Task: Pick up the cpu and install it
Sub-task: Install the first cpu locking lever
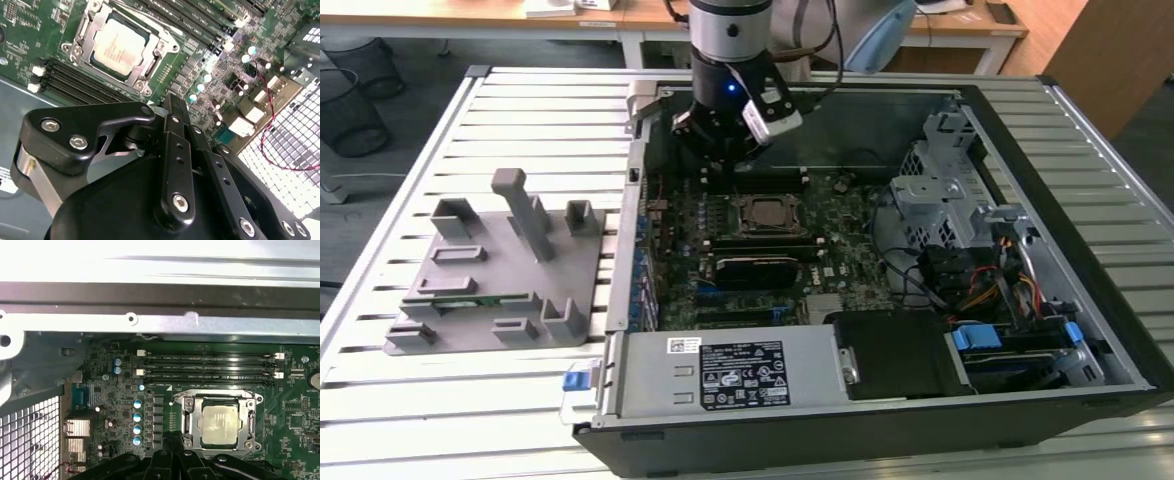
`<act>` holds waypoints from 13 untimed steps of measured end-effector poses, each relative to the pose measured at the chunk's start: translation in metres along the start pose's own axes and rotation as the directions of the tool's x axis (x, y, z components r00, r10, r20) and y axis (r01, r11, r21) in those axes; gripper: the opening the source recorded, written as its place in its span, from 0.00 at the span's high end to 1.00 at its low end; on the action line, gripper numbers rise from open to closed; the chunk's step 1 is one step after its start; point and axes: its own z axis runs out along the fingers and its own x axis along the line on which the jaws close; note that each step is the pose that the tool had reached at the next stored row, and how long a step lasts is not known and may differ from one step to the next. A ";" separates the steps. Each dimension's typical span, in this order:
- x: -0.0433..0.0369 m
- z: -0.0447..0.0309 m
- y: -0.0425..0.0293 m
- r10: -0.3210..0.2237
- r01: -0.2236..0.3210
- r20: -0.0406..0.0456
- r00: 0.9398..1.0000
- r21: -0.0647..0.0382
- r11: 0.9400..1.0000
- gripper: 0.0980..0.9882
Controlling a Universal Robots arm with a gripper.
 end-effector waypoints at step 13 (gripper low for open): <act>0.0070 0.0007 0.0120 0.000 0.000 0.000 1.000 0.000 1.000 0.99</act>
